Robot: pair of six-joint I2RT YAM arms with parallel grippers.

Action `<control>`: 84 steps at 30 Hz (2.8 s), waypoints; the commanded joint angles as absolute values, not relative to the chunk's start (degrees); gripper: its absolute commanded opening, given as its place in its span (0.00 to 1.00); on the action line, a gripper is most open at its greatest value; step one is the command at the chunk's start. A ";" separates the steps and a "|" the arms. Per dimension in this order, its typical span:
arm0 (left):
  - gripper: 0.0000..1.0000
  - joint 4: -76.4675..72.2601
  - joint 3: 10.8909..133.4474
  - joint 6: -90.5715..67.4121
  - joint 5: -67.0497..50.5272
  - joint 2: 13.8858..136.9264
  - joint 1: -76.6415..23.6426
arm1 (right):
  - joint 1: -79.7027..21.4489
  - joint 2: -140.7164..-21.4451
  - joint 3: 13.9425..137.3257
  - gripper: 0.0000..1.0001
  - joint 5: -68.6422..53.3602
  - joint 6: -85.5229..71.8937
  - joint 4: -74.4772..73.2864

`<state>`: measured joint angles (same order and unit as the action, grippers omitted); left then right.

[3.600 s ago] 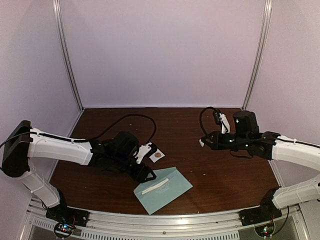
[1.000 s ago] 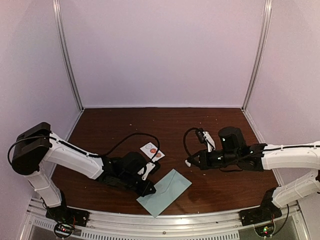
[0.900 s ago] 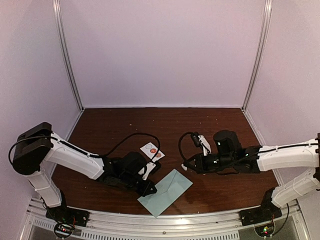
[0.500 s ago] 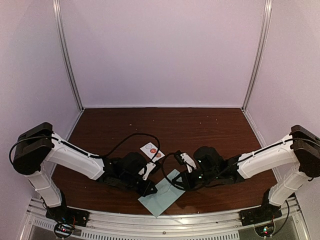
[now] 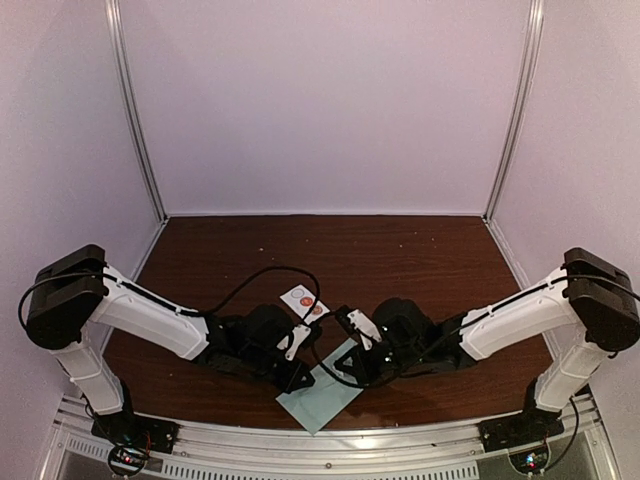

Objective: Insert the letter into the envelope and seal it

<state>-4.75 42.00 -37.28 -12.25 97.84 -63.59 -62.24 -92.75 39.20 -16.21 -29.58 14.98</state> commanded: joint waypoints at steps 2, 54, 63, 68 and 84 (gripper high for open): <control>0.02 -3.69 41.30 -37.44 -11.48 98.99 -63.98 | -63.62 -94.70 40.69 0.00 -14.32 -27.87 16.16; 0.01 -3.16 41.15 -37.53 -11.21 99.58 -63.98 | -65.74 -94.47 41.60 0.39 -24.89 -29.12 17.78; 0.01 -2.99 41.12 -37.62 -10.88 99.42 -63.97 | -65.44 -89.40 39.10 0.28 -21.54 -30.12 17.75; 0.01 -2.94 41.05 -37.83 -10.78 99.23 -63.98 | -64.94 -90.96 37.68 0.00 -18.30 -31.91 18.65; 0.00 -2.81 40.96 -37.88 -10.62 99.14 -63.96 | -64.52 -96.67 39.63 0.00 -15.56 -32.85 16.48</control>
